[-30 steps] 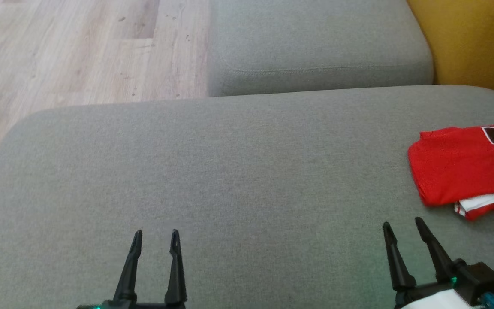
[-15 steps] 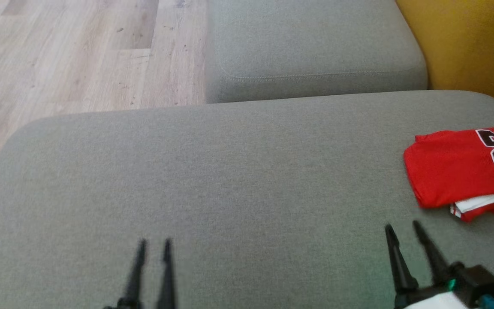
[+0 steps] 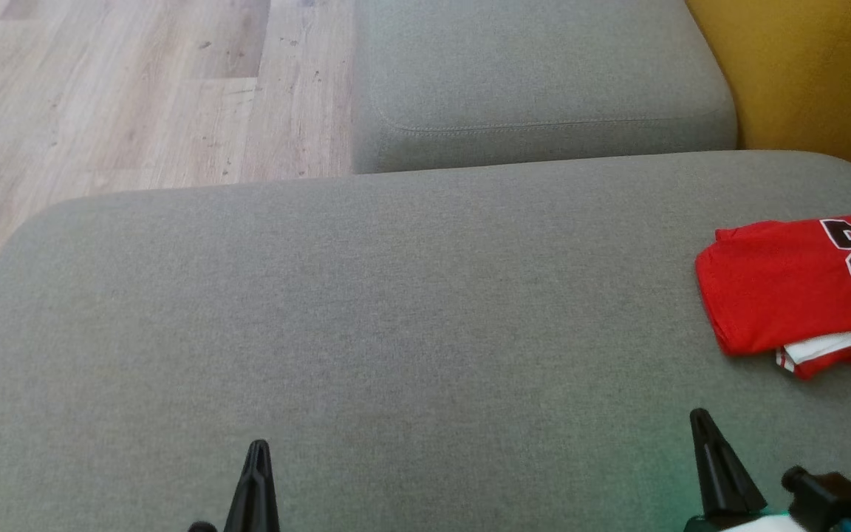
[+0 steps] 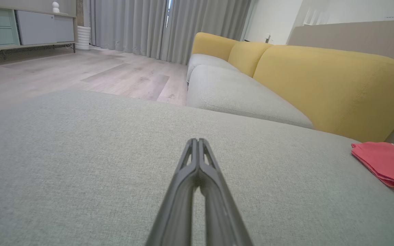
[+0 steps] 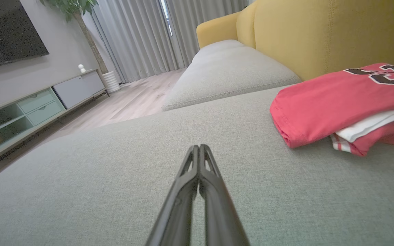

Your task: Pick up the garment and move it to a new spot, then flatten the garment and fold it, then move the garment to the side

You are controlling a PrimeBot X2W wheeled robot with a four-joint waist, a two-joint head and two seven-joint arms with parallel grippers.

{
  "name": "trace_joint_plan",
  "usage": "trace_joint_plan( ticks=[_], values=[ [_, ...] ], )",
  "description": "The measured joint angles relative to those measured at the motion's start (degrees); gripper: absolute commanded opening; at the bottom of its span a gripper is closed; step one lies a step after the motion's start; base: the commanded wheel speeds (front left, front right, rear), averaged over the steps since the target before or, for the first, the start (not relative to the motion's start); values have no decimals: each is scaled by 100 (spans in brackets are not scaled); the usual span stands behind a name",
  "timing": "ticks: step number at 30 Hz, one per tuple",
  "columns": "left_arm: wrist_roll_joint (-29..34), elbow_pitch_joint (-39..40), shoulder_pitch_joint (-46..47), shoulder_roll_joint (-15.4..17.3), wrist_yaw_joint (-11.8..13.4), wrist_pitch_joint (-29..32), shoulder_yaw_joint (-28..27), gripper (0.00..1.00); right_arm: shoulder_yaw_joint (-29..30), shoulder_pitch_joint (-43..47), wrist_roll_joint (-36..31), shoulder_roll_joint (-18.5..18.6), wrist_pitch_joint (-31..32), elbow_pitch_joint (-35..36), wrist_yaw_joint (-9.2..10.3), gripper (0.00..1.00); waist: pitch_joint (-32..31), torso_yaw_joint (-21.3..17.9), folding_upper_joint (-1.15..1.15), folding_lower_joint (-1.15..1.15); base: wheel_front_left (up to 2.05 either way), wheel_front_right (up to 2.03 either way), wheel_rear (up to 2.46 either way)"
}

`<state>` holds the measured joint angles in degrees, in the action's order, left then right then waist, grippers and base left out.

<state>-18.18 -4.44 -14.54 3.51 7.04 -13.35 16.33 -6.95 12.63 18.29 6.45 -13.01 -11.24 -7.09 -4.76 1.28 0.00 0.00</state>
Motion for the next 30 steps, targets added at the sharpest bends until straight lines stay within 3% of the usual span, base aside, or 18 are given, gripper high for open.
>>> trace_joint_plan(
  ticks=[30],
  values=[
    [-2058, -299, 436, 49, -361, 400, -382, 0, 259, -389, 2020, -23, 405, -98, 0, 0, 130, -33, 0, 0, 0, 0, 0]
  ],
)
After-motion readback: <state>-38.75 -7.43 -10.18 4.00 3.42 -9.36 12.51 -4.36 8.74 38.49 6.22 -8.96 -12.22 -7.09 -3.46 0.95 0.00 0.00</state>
